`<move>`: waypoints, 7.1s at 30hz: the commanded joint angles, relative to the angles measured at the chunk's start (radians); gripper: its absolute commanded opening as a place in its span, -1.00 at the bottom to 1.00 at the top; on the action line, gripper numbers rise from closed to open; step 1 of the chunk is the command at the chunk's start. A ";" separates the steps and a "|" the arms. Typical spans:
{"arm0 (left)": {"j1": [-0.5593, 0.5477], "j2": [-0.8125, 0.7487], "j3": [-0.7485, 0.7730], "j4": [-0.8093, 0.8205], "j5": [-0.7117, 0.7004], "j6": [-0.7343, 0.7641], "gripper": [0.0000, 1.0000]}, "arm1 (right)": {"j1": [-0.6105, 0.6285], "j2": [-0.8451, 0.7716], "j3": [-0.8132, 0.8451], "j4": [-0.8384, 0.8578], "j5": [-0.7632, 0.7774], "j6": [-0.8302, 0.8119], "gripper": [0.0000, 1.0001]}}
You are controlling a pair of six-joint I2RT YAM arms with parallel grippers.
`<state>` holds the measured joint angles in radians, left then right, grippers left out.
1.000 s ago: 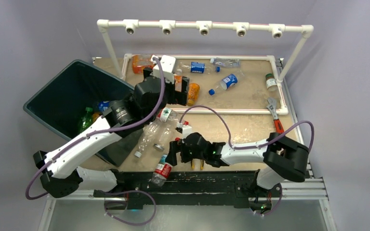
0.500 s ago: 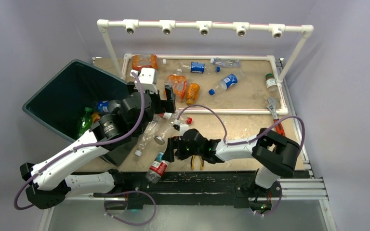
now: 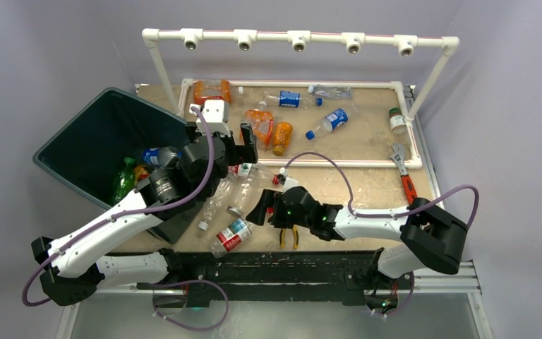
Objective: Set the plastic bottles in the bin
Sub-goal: Pick up the plastic bottle from the corner of the board, then place the plastic bottle in the trash bin.
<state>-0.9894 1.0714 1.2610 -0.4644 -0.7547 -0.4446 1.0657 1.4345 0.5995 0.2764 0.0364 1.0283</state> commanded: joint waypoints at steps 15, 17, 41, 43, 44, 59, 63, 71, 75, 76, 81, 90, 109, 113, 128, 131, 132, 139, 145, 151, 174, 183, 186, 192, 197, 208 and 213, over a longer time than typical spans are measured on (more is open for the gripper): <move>-0.003 -0.027 -0.033 0.078 -0.039 -0.064 0.98 | 0.000 0.133 -0.011 0.023 0.201 0.396 0.98; -0.003 -0.028 -0.035 0.077 -0.033 -0.067 0.98 | 0.000 0.165 0.004 0.039 0.201 0.403 0.98; -0.009 -0.039 -0.021 0.075 -0.001 -0.059 0.98 | 0.037 -0.102 -0.104 0.070 0.288 0.210 -0.06; -0.010 -0.035 0.009 0.070 0.009 -0.041 0.98 | 0.039 -0.234 -0.121 -0.008 0.325 0.146 -0.12; -0.010 -0.032 0.026 0.069 0.018 -0.033 0.98 | 0.039 -0.306 -0.129 -0.050 0.346 0.111 -0.14; -0.008 -0.015 0.095 0.201 0.525 0.289 0.98 | 0.037 -0.800 0.021 -0.477 0.387 -0.527 -0.24; -0.008 0.017 0.110 0.186 0.755 0.342 0.98 | 0.037 -0.884 0.083 -0.496 0.335 -0.613 -0.20; -0.009 0.115 0.002 0.175 1.054 0.298 0.98 | 0.037 -1.022 0.097 -0.481 0.256 -0.620 -0.21; -0.009 0.062 -0.102 0.242 1.105 0.323 0.98 | 0.037 -1.000 0.153 -0.513 0.245 -0.649 -0.21; -0.010 0.026 -0.139 0.283 1.106 0.330 0.98 | 0.037 -0.991 0.172 -0.525 0.239 -0.663 -0.21; -0.009 -0.039 -0.223 0.374 1.187 0.311 0.98 | 0.037 -0.961 0.237 -0.536 0.195 -0.717 -0.21; -0.012 0.023 -0.298 0.559 1.334 0.192 0.98 | 0.037 -0.912 0.262 -0.445 0.133 -0.767 -0.23; -0.040 0.053 -0.335 0.726 1.366 0.078 0.26 | 0.037 -0.875 0.278 -0.371 0.042 -0.773 0.74; -0.040 0.032 -0.344 0.787 1.362 0.050 -0.05 | 0.037 -0.911 0.284 -0.376 0.039 -0.743 0.94; -0.040 -0.057 -0.392 1.101 1.091 -0.105 -0.51 | 0.037 -1.162 0.080 -0.325 -0.001 -0.724 0.98; -0.041 -0.027 -0.372 1.181 1.085 -0.174 -0.52 | 0.037 -1.096 0.062 -0.268 -0.050 -0.727 0.98; -0.041 -0.015 -0.359 1.188 1.091 -0.190 -0.53 | 0.037 -1.076 0.056 -0.235 -0.058 -0.729 0.97; -0.050 0.018 -0.335 1.193 1.112 -0.227 -0.55 | 0.037 -0.948 0.037 -0.089 -0.040 -0.743 0.88; -0.052 0.007 -0.337 1.175 1.094 -0.217 -0.09 | 0.037 -0.884 0.033 -0.031 -0.046 -0.740 0.19; -0.052 -0.070 -0.290 1.027 0.967 -0.113 0.86 | 0.037 -0.910 0.023 -0.064 -0.051 -0.739 -0.01; -0.053 0.029 -0.006 0.668 0.908 -0.014 0.40 | 0.037 -0.889 0.010 -0.071 -0.060 -0.748 -0.11; -0.052 0.027 -0.005 0.672 0.914 -0.012 -0.89 | 0.037 -0.889 0.006 -0.069 -0.061 -0.747 -0.08; -0.052 0.015 -0.003 0.671 0.886 -0.001 -1.00 | 0.037 -0.885 0.012 -0.085 -0.057 -0.735 0.50; -0.052 0.001 0.155 0.493 0.680 0.140 -1.00 | 0.037 -0.886 0.047 -0.142 -0.057 -0.701 0.98; -0.052 0.034 0.432 0.163 0.142 0.381 -1.00 | 0.037 -0.936 0.039 -0.194 -0.017 -0.704 0.98; -0.023 0.115 0.377 0.980 -0.595 1.472 -1.00 | 0.037 -0.957 -0.034 -0.185 -0.007 -0.672 0.98; 0.178 0.151 0.461 0.734 -0.523 1.279 -1.00 | 0.037 -0.952 -0.031 -0.189 0.011 -0.672 0.98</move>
<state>-0.9333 1.2026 1.6646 0.3241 -1.2514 0.7971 1.1004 0.4847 0.5648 0.0662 0.0177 0.3447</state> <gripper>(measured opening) 0.372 0.987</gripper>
